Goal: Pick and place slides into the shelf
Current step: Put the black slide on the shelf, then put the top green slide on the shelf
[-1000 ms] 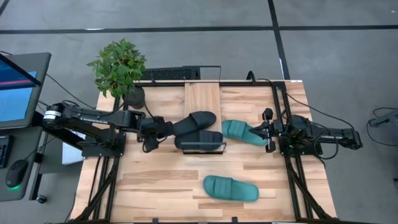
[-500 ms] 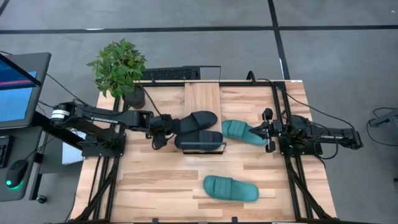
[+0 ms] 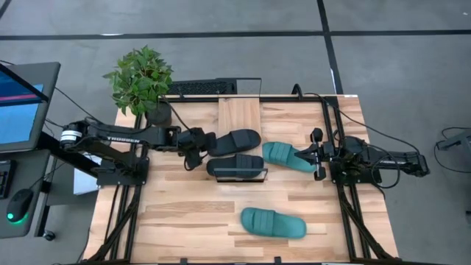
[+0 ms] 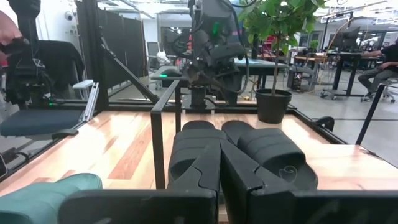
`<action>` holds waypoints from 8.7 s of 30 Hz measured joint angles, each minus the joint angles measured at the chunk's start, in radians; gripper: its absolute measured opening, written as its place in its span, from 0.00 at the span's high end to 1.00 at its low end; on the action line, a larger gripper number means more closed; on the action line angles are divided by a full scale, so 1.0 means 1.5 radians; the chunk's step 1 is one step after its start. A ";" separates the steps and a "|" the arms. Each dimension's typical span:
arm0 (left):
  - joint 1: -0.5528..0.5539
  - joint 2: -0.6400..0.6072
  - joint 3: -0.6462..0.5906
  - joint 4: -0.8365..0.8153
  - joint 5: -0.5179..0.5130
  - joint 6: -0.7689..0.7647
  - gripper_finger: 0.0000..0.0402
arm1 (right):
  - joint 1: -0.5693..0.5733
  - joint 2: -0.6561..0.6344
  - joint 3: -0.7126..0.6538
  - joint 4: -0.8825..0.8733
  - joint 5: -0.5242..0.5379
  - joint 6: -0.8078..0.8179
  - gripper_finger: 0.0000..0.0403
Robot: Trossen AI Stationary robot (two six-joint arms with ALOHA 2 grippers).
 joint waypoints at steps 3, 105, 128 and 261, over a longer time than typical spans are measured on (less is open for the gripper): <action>0.013 0.000 0.012 0.017 -0.013 -0.001 1.00 | 0.000 0.000 0.000 0.000 0.000 0.000 1.00; 0.092 0.414 0.533 -0.292 0.170 -0.869 1.00 | 0.000 -0.001 0.000 0.000 -0.004 0.000 1.00; 0.030 0.407 0.533 -0.319 0.164 -0.800 1.00 | 0.000 -0.001 0.000 0.000 -0.004 0.000 1.00; -0.295 -0.592 -0.560 0.719 -0.221 -1.268 1.00 | -0.024 0.006 0.074 0.150 0.163 0.205 1.00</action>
